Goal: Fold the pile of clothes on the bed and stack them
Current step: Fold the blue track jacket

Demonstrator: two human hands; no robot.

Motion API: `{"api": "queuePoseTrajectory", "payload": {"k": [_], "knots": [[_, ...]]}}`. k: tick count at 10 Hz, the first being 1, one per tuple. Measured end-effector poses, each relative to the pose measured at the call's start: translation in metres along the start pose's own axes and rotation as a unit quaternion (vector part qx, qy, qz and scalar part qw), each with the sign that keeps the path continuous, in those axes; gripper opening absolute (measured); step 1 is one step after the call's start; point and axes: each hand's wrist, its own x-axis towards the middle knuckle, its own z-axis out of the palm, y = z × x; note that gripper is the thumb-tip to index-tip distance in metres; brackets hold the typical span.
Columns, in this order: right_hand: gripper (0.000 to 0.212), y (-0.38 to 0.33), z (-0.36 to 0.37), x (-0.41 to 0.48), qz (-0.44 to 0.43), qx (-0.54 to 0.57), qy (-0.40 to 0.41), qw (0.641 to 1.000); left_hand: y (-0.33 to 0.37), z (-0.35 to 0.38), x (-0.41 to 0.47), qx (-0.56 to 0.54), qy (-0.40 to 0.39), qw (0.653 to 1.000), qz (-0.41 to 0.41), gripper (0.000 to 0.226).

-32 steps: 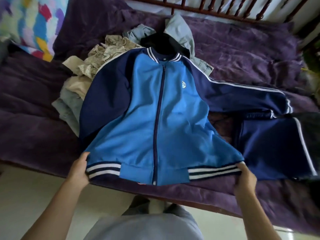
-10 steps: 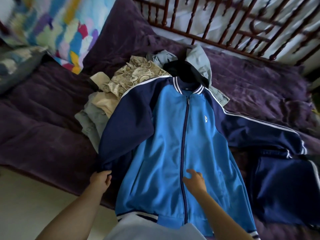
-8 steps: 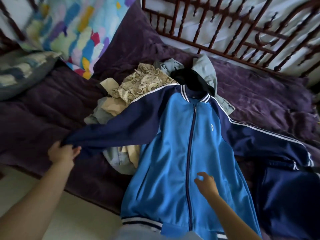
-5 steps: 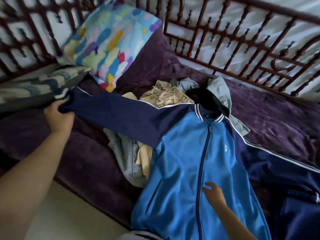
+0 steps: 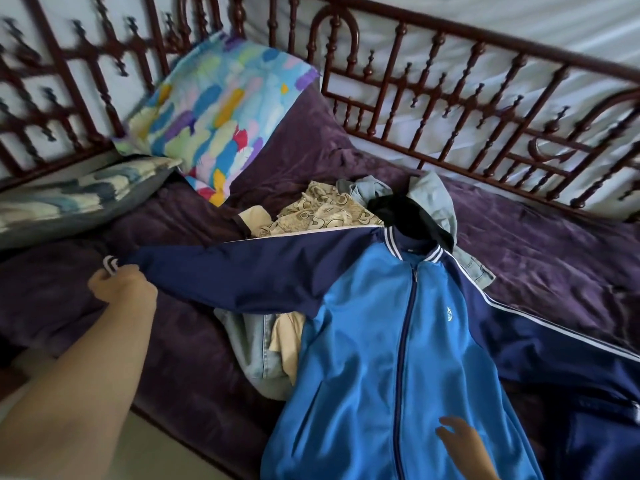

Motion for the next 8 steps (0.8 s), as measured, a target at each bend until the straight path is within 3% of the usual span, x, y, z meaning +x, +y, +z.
{"api": "queuePoseTrajectory", "payload": {"k": [1, 2, 3, 4, 5, 6, 7, 8], "knots": [[0.025, 0.008, -0.003, 0.0, 0.017, 0.028, 0.028, 0.999, 0.017, 0.026, -0.008, -0.213, -0.026, 0.972, -0.091, 0.028], [0.025, 0.014, -0.002, 0.0, 0.028, 0.055, 0.021, 0.998, 0.038, 0.049, -0.037, -0.326, -0.138, 0.927, -0.12, 0.018], [0.024, 0.018, -0.007, 0.001, 0.034, 0.074, 0.005, 0.997, 0.032, 0.068, -0.093, -0.36, -0.309, 0.878, -0.073, 0.019], [0.024, 0.024, -0.016, 0.001, 0.036, 0.103, -0.011, 0.994, 0.016, 0.081, -0.166, -0.285, -0.46, 0.838, 0.068, 0.036], [0.034, 0.037, -0.025, 0.008, 0.038, 0.133, -0.042, 0.99, -0.03, 0.083, -0.248, -0.142, -0.503, 0.842, 0.132, 0.047], [0.019, 0.051, -0.041, 0.008, 0.045, 0.17, -0.057, 0.983, -0.099, 0.076, -0.31, 0.069, -0.62, 0.763, 0.169, 0.05], [0.021, 0.073, -0.054, 0.014, 0.113, 0.253, -0.063, 0.959, -0.176, 0.062, -0.317, 0.311, -0.688, 0.637, 0.154, 0.042], [0.021, 0.106, -0.06, 0.02, 0.184, 0.302, -0.042, 0.934, -0.223, 0.037, -0.283, 0.471, -0.624, 0.602, 0.163, 0.029]]}}
